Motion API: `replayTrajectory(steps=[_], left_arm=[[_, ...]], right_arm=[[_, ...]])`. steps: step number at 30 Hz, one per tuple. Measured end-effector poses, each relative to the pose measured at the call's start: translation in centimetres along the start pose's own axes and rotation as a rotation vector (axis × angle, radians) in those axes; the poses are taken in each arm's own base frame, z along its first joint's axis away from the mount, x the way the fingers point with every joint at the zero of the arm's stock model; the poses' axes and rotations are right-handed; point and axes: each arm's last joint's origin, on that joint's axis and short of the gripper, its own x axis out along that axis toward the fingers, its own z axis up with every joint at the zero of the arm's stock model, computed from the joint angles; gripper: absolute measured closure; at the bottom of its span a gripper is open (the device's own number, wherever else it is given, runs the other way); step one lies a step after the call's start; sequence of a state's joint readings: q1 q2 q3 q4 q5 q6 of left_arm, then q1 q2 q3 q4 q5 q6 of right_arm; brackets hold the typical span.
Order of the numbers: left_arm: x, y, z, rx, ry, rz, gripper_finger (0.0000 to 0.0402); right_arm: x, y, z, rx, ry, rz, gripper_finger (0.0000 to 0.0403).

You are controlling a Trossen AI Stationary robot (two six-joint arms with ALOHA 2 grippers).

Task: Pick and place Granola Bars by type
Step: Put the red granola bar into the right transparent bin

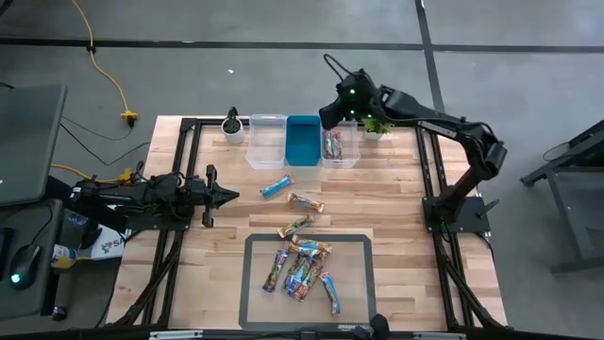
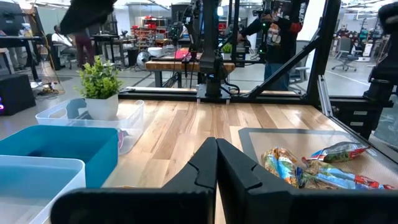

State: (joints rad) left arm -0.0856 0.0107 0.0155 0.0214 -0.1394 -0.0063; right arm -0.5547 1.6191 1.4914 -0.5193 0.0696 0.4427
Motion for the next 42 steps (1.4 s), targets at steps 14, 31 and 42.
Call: replayTrajectory(steps=[14,31,42], left_arm=[[0.0,0.0,0.0,0.0,0.0,0.0,0.0401],[0.0,0.0,0.0,0.0,0.0,0.0,0.0401],[0.0,0.0,0.0,0.0,0.0,0.0,0.0401]], right_arm=[[-6.6,4.4,0.3,-0.06,-0.139,0.262,0.0273],[-14.1,10.6,-3.2,-0.239,-0.228,0.495,0.0273],[-17.8,14.8,-6.8,-0.346,-0.213,0.701,0.0273]])
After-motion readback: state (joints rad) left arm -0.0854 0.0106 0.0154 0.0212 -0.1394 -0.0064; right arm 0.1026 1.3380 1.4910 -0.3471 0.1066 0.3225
